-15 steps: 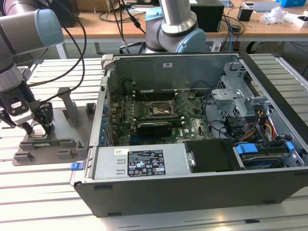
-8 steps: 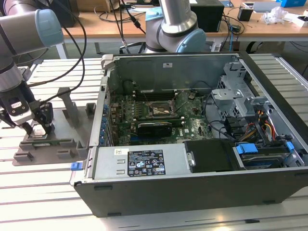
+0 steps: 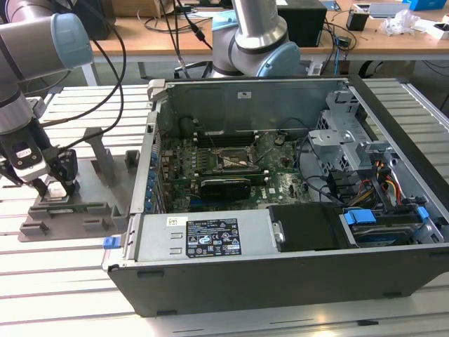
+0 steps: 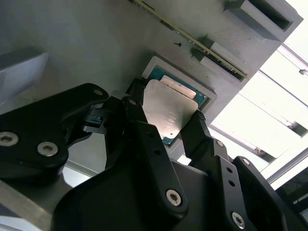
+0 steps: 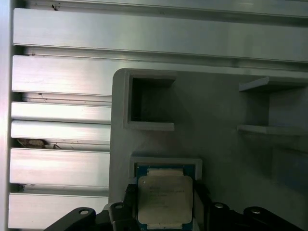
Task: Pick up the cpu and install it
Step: 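Pick up the cpu and move it towards the insertion slot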
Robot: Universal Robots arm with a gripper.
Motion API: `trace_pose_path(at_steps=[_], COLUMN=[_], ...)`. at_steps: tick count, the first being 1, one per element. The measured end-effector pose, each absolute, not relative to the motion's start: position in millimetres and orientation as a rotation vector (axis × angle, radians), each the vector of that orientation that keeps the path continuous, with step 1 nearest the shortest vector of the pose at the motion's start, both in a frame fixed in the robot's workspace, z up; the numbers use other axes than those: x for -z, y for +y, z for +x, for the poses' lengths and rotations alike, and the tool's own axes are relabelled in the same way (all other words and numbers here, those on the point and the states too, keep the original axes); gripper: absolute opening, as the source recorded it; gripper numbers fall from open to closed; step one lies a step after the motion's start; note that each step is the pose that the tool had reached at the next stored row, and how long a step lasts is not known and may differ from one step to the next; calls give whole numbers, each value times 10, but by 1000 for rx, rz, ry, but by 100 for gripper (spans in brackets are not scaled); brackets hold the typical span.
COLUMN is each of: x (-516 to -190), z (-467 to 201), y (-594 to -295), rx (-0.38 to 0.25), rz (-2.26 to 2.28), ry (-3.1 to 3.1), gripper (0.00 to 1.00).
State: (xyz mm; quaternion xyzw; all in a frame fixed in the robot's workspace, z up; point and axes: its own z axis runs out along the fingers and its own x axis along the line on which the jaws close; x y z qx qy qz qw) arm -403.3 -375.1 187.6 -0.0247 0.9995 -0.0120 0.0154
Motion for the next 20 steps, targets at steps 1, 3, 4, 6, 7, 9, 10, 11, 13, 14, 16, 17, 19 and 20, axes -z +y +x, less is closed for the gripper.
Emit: trace_pose_path(at_steps=[1, 3, 4, 6, 7, 9, 10, 11, 13, 14, 16, 17, 19, 20], x=[-1900, -1956, -1980, -2037, -2062, -2134, -2180, -2201, -2265, -2287, -2345, -2370, -2421, -2440], z=[-4033, -4034, -4034, -4035, -4035, -4035, -4035, -4035, -4035, -4035, -4035, -4035, -4035, -4035], y=[-3751, -3752, -3751, -3752, -3752, -3751, -3752, -3751, -3751, -3751, -3751, -3751, -3751, -3751], rx=[38, 38, 38, 38, 38, 38, 38, 38, 38, 38, 38, 38, 38, 39], rz=[-77, -77, -77, -77, -77, -77, -77, -77, -77, -77, -77, -77, -77, -77], ry=[3110, 3111, 3111, 3111, 3111, 3111, 3111, 3112, 3111, 3111, 3111, 3111, 3111, 3111], gripper=[55, 55, 55, 55, 55, 55, 55, 55, 55, 55, 55, 55, 55, 55])
